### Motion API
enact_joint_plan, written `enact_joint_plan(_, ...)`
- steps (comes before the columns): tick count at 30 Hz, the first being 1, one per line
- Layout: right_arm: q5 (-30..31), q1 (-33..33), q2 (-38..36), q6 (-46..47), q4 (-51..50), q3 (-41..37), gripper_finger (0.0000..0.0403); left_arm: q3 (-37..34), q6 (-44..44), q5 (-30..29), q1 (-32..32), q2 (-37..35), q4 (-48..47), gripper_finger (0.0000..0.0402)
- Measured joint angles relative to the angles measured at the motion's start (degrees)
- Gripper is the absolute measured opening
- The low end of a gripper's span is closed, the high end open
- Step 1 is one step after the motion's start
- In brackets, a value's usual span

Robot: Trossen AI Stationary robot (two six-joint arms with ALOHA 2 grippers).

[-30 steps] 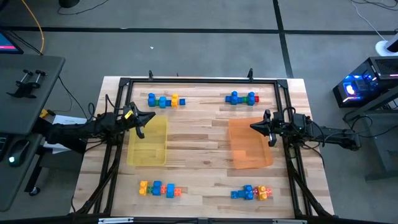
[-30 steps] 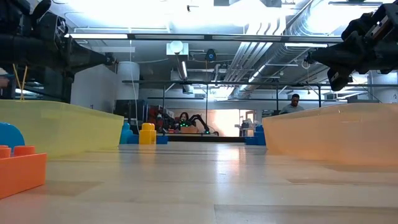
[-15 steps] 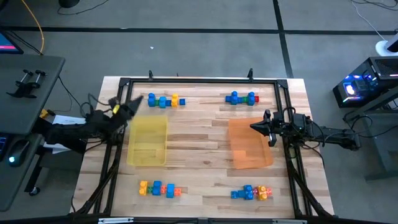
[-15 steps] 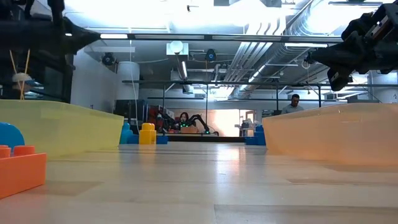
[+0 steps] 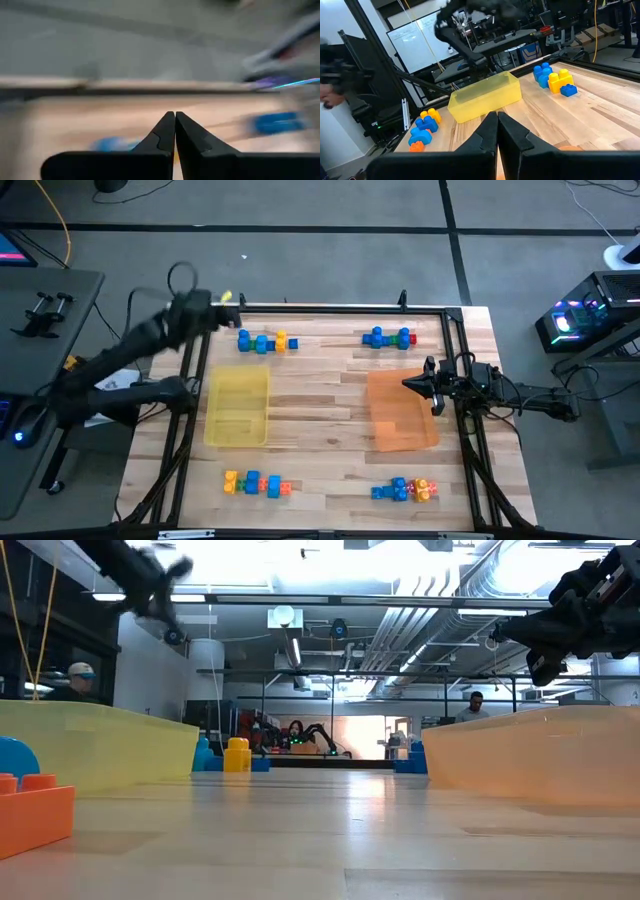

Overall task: Sort blocks by size
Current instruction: Put the large blue game piece into the yellow bin

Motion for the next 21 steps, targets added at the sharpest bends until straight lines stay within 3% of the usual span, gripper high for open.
enact_joint_plan(3,0.0,0.0,0.0,0.0,0.0,0.0,0.0001,4.3,5.5,7.7,12.0,7.3,-6.2,0.0003)
enact_joint_plan(7,0.0,0.0,0.0,0.0,0.0,0.0,0.0001,5.5,11.5,19.2,19.0,14.3,-5.2,0.0003)
enact_joint_plan(13,0.0,0.0,0.0,0.0,0.0,0.0,0.0001,4.5,12.0,18.8,18.1,19.6,-7.9,0.0026)
enact_joint_plan(21,0.0,0.0,0.0,0.0,0.0,0.0,0.0001,-0.4,4.7,18.1,13.5,21.8,-4.0,0.011)
